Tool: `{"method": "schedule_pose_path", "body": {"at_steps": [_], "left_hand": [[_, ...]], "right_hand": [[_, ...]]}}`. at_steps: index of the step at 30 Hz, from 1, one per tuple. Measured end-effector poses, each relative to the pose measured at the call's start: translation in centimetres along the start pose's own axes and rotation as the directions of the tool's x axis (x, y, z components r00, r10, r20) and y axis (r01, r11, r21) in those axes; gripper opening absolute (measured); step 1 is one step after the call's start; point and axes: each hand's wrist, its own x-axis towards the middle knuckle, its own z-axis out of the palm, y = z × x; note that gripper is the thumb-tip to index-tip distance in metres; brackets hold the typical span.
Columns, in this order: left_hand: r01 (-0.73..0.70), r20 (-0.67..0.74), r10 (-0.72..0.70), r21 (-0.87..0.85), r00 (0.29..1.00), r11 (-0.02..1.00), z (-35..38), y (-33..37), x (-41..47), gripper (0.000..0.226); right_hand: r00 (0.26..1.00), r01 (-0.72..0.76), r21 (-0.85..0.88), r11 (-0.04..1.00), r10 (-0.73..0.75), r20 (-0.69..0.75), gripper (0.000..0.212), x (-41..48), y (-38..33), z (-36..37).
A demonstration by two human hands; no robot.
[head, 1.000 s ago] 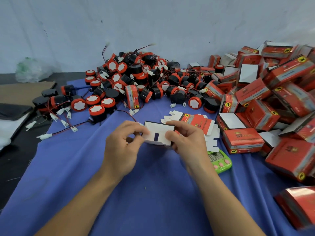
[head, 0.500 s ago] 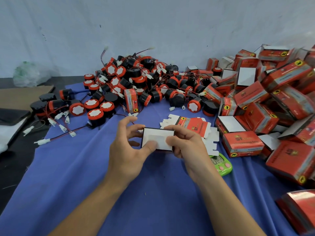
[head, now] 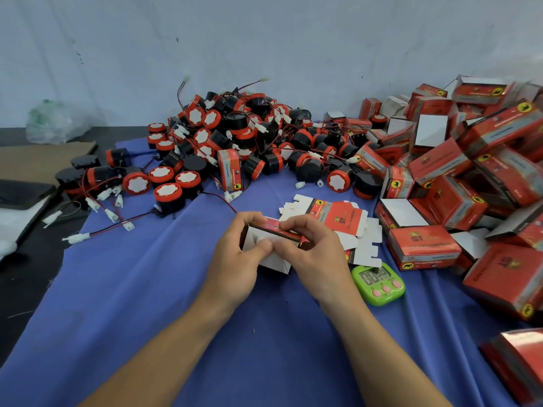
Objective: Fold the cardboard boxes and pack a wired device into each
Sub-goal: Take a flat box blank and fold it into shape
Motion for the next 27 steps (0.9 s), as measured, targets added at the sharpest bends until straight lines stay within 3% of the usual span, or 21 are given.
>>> {"method": "schedule_pose_path", "body": {"at_steps": [7, 11, 17, 24, 27], "left_hand": [[0.01, -0.056, -0.007, 0.055, 0.998, 0.998, 0.2, 0.2, 0.1, 0.041], [0.024, -0.074, -0.025, -0.008, 0.997, 1.0, -0.1, 0.1, -0.1, 0.039], [0.033, -0.056, -0.028, 0.087, 0.998, 0.996, -0.4, -0.4, 0.3, 0.053], [0.047, -0.063, -0.048, -0.012, 0.997, 0.999, -0.4, -0.1, 0.2, 0.04], [0.059, -0.052, -0.061, -0.037, 0.997, 0.998, -0.5, 0.0, 0.1, 0.049]], "right_hand": [[0.995, 0.071, -0.208, 0.975, -0.084, -0.055, 0.029, -0.5, 0.0, 0.7], [0.998, 0.046, -0.107, 0.993, -0.049, -0.027, 0.024, -0.4, -0.3, 0.1], [1.0, 0.025, -0.104, 0.994, -0.023, 0.017, 0.029, -0.5, -0.4, 0.2], [0.998, 0.061, -0.025, 0.998, -0.061, -0.01, 0.019, -0.7, -0.8, 0.1], [0.997, 0.04, 0.057, 0.998, -0.036, -0.061, 0.015, -0.7, -1.1, -0.1]]}}
